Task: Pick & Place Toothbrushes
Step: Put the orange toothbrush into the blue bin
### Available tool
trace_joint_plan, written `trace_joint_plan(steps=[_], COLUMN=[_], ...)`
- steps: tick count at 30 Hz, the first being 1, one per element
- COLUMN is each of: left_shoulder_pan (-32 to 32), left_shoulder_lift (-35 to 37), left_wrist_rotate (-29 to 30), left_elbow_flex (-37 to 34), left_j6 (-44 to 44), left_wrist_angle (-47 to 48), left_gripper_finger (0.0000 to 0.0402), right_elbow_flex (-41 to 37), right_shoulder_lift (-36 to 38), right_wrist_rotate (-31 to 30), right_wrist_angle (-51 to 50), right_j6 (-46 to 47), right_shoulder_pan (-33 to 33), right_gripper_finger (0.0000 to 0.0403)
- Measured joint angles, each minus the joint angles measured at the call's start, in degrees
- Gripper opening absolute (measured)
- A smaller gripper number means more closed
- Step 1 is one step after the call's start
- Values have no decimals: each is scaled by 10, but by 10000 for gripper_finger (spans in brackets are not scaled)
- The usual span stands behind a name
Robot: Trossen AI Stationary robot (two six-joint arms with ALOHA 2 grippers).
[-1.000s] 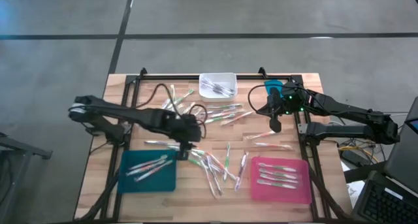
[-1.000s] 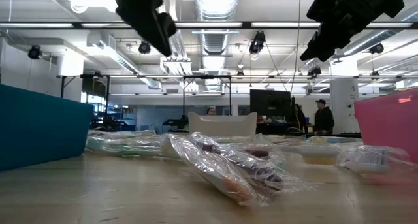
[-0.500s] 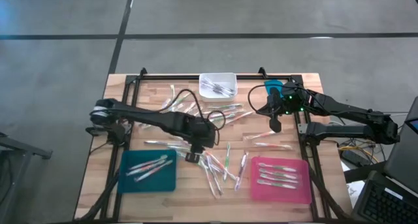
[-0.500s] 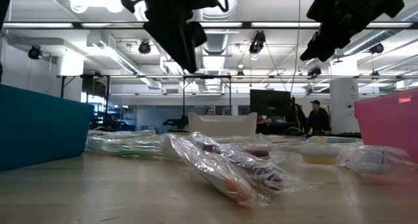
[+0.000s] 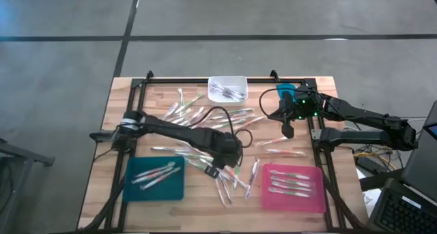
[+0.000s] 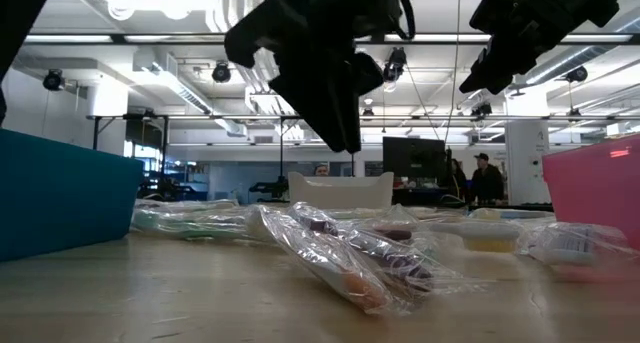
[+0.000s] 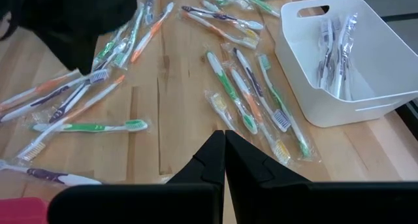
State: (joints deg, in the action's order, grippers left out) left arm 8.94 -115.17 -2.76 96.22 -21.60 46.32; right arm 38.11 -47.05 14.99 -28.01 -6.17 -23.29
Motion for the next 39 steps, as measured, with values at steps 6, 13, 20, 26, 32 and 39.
trace_joint_plan(steps=[6, 13, 20, 26, 32, 39], left_shoulder_pan=[4, 6, 8, 11, 11, 11], left_shoulder_lift=[-23, -43, -59, -70, -89, -98], left_wrist_rotate=[0, 0, -4, -10, -10, -10], left_elbow_flex=[1, 1, 1, 1, 1, 1], left_j6=[-8, -8, -6, -5, -6, -8], left_wrist_angle=[-17, -34, -39, -39, -40, -43], left_gripper_finger=[122, 122, 122, 122, 122, 122], right_elbow_flex=[0, -3, -11, -11, -11, -11], right_shoulder_lift=[0, 0, 0, 0, 0, 0], right_wrist_rotate=[0, 0, 0, 0, 0, 0], right_wrist_angle=[0, 0, 0, 0, 0, 0], right_j6=[0, 0, 0, 1, 0, 0], right_shoulder_pan=[0, 0, 0, 0, 0, 0], right_gripper_finger=[8, 8, 8, 8, 8, 8])
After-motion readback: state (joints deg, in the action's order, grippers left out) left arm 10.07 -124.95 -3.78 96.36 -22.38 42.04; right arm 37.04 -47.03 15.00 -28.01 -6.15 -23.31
